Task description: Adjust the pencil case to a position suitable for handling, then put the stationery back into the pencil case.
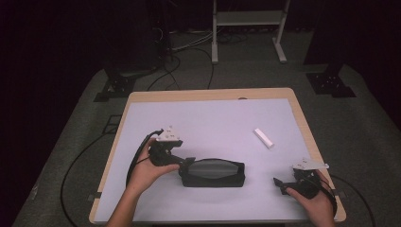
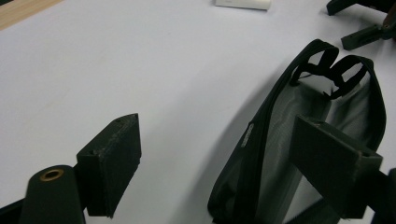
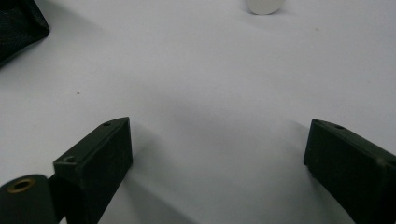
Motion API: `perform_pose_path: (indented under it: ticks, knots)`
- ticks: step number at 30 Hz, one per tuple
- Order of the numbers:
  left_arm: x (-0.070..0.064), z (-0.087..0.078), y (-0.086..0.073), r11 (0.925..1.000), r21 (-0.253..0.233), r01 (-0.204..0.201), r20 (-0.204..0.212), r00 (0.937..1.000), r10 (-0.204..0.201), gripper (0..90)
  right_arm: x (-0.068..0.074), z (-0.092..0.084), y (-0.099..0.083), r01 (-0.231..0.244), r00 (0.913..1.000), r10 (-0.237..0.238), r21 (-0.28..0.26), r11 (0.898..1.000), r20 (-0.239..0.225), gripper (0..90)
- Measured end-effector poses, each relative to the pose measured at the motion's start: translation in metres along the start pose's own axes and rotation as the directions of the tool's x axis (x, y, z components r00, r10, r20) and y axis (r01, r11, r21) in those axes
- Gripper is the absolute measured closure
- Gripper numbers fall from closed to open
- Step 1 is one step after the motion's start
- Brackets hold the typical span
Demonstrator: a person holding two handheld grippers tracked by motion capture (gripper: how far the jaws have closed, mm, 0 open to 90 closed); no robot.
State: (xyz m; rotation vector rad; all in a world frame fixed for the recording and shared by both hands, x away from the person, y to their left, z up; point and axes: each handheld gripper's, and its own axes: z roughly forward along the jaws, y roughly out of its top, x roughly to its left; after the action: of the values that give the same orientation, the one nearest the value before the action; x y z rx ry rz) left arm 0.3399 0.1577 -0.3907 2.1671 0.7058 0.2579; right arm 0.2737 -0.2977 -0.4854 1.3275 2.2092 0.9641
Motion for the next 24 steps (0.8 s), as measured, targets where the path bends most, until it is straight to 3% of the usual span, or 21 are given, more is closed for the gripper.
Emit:
perform_pose_path:
  ticks: [14,24]
  knots:
    - [0.007,-0.028,-0.028,0.998,-0.012,0.062,-0.074,0.9953,-0.062,11.7,0.0,0.0,0.0,0.0,1.0,0.0,0.0,1.0,0.0,7.0]
    - [0.002,-0.033,-0.067,0.9943,0.002,0.107,-0.13,0.9859,-0.106,9.5,0.0,0.0,0.0,0.004,1.0,-0.004,0.003,1.0,0.002,7.0]
